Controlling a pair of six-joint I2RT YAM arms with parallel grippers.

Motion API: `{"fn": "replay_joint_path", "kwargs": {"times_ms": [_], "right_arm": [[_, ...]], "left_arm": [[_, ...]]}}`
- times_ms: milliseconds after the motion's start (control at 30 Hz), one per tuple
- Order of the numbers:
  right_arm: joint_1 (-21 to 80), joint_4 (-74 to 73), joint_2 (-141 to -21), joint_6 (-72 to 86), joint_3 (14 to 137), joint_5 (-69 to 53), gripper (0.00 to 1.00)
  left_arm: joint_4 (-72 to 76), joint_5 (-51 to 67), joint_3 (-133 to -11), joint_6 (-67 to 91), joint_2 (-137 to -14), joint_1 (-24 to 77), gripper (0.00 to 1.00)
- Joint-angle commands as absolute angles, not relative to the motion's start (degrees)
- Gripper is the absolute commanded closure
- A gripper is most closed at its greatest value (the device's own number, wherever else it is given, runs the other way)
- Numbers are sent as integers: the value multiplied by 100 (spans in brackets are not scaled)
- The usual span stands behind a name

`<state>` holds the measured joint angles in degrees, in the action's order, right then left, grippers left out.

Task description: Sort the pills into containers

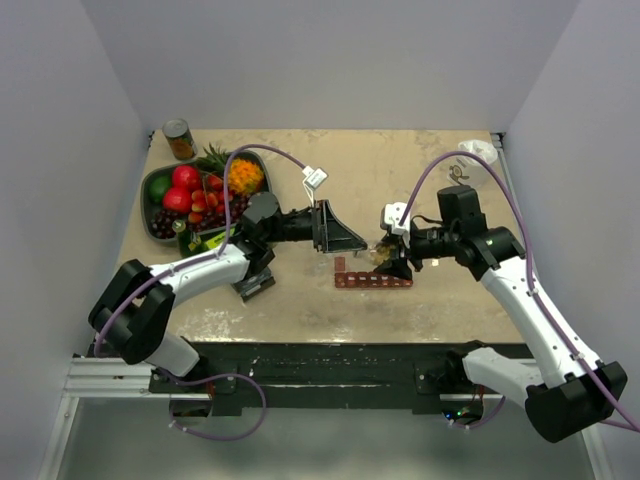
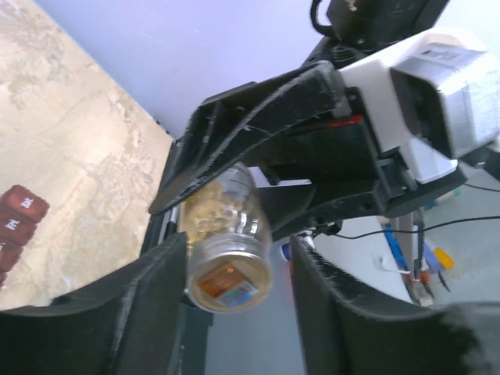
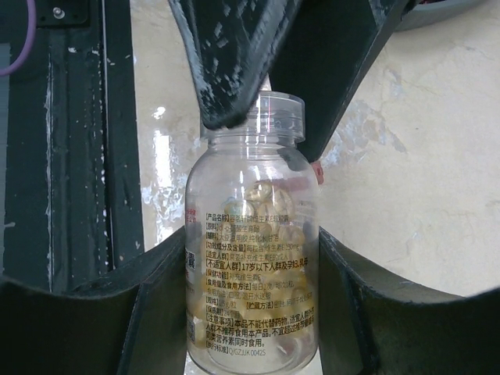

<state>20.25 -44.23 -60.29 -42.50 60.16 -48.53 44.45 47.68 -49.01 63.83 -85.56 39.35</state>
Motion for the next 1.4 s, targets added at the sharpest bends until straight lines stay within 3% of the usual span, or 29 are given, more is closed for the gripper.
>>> {"fn": "replay_joint_path", "kwargs": {"times_ms": [0,433,533,567,667,867,1100,1167,1233,1267,1367], "right_arm": [[2065,-4237,-5950,-4201,6065,-4816,100],[2048,-3982,-5897,-3806,5880,-4904,100],[2048,-3911,-5897,-3709,5854,-4974,100],[2057,-3894,-5897,-3631,5827,-5009,100],[2048,-3745,-5933,-3315,5740,-5246,100],[2030,-2981,-6011,-2095,5292,-6281,100],[1951,-2470,-6187,-1485,5203,-6680,100],[1951,-2443,-6179,-1485,5177,-6645,100],[1960,-2452,-6170,-1529,5168,-6583,100],[1951,-2461,-6161,-1547,5168,-6566,100],[1951,-2566,-6144,-1731,5185,-6530,59]], "left_arm": [[4351,5132,-5221,6127,-8666,4017,46],[2602,5353,-5695,4685,-8499,4017,45],[2487,5370,-5713,4544,-8499,4017,59],[2470,5475,-5748,4492,-8499,4017,71],[2164,5581,-5871,3887,-8438,4017,79],[1250,5599,-5994,1420,-7973,4025,82],[941,5475,-6012,966,-7892,4008,82],[923,5467,-6047,1168,-7971,4008,88],[897,5380,-6038,1274,-8007,4017,100],[905,5353,-6021,1361,-8007,4017,100],[844,5326,-6020,1459,-7972,4008,100]]}}
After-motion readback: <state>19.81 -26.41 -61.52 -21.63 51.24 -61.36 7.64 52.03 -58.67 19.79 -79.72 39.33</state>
